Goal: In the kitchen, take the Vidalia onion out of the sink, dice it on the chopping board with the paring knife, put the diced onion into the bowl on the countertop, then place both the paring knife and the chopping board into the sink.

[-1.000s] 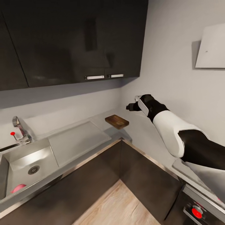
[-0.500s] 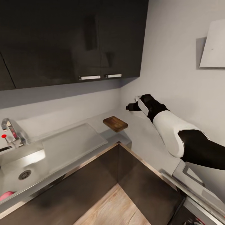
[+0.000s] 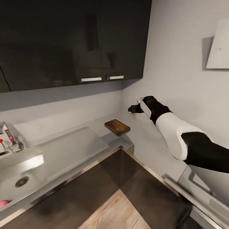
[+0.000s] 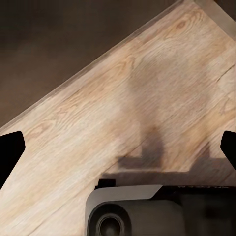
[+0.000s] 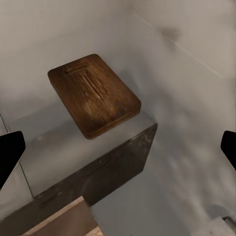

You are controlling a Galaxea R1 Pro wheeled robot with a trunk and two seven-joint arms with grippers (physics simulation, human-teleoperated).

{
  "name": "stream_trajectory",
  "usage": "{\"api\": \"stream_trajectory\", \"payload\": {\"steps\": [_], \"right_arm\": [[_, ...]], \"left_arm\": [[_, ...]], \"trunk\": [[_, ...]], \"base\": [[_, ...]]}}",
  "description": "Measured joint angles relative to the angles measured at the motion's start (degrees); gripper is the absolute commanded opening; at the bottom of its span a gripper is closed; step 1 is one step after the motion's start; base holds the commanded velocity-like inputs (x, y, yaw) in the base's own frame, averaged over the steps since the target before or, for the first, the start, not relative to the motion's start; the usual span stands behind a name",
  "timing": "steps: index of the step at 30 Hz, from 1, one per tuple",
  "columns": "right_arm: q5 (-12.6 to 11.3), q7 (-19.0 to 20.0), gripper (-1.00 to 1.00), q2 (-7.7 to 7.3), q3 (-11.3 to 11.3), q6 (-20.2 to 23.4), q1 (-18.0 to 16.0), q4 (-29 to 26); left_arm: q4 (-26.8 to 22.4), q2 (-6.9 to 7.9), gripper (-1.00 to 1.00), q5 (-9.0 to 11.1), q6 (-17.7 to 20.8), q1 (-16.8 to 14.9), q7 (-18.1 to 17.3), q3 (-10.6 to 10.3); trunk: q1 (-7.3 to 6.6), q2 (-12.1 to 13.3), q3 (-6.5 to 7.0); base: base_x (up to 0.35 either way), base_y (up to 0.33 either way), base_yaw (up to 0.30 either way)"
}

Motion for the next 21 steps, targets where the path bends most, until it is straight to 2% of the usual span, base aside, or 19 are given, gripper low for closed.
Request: {"api": "stream_trajectory", "payload": {"steps": [21], "right_arm": [[0.0, 0.0, 1.00, 0.13, 0.0, 0.0, 0.0, 0.4]], "left_arm": [[0.0, 0.00, 1.00, 0.0, 0.0, 0.0, 0.0, 0.0]], "trunk": [[-0.01, 0.0, 0.00]], "base": [[0.298, 0.000, 0.000]]}}
